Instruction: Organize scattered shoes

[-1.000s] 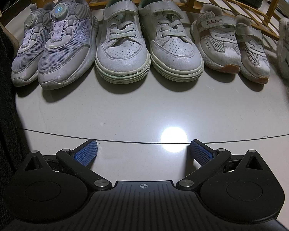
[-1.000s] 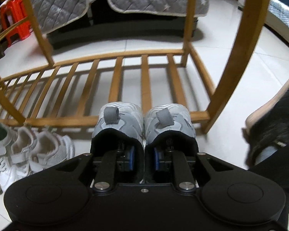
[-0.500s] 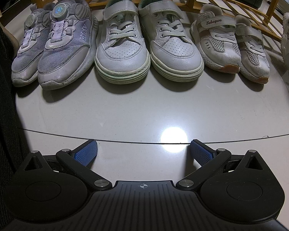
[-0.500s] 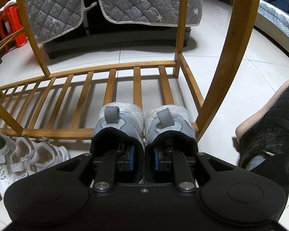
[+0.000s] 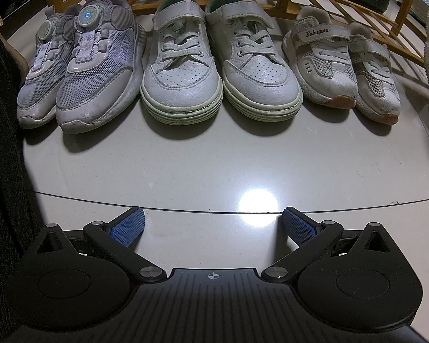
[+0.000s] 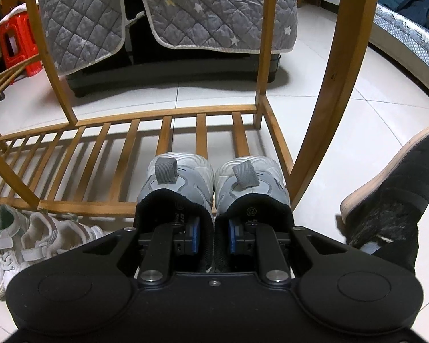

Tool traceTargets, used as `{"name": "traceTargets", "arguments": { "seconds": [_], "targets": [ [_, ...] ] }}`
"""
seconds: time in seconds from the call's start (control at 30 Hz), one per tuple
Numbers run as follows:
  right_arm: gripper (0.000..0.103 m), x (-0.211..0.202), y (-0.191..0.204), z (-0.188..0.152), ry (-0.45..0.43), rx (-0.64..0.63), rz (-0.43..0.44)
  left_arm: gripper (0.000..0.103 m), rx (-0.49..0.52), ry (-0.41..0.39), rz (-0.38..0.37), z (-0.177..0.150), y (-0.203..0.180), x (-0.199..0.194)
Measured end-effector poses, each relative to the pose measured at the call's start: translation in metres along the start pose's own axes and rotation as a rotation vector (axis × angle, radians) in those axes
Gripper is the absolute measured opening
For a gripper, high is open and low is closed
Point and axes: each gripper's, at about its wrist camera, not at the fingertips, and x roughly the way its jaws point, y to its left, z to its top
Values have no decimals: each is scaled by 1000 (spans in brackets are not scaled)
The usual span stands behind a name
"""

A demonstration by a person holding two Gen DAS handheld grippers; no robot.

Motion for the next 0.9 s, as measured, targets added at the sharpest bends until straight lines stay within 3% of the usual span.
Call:
{"name": "traceTargets", "arguments": {
  "seconds": [0.13,0.2,0.33,0.9],
  "targets": [
    [21,1,-1,5,-2,3,0,103,0,0,0,12,0,3],
    [21,2,-2,7,-4,5,0,103,0,-1,-1,0,3,-38],
    [21,5,-3,11,-6,8,0,103,1,-1,-1,6,14,-52],
    [21,31,-25,44,17,52,-24,103,0,-3,-1,54,20,-39]
  ]
}}
